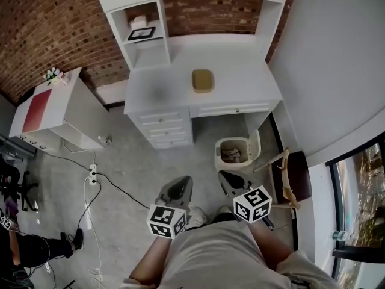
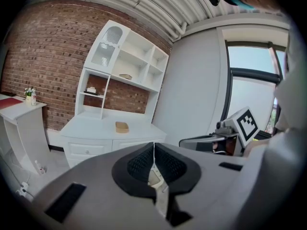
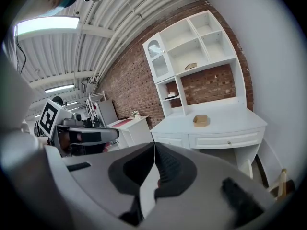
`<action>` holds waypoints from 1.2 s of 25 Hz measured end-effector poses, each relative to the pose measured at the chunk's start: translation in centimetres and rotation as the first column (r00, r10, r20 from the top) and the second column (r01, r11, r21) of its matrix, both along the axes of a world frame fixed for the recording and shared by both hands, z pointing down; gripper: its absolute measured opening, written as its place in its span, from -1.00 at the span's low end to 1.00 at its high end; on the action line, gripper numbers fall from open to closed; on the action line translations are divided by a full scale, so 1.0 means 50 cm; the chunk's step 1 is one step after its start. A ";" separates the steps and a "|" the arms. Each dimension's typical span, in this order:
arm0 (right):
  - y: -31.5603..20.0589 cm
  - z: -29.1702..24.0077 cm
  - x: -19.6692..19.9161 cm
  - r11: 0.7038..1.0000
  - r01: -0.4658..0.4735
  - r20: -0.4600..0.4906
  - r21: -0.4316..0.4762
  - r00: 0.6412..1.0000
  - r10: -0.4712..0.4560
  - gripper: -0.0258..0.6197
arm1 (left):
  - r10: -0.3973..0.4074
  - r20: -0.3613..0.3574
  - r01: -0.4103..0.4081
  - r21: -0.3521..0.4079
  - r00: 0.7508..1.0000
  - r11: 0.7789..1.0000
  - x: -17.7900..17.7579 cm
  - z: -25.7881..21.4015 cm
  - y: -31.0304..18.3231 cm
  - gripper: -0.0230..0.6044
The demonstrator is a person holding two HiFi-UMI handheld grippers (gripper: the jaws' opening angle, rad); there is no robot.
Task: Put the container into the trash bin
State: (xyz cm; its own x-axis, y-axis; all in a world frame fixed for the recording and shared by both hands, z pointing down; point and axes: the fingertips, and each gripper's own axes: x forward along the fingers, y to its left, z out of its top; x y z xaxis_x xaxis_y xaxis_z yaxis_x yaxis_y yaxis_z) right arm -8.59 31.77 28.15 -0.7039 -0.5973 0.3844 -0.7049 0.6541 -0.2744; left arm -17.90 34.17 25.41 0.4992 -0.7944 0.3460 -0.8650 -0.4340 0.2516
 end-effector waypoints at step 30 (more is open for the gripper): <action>-0.361 0.016 0.012 1.000 0.021 -0.037 0.011 0.999 -0.021 -0.83 | -0.044 -0.043 0.044 0.005 0.998 0.999 -0.017 0.015 -0.328 -0.87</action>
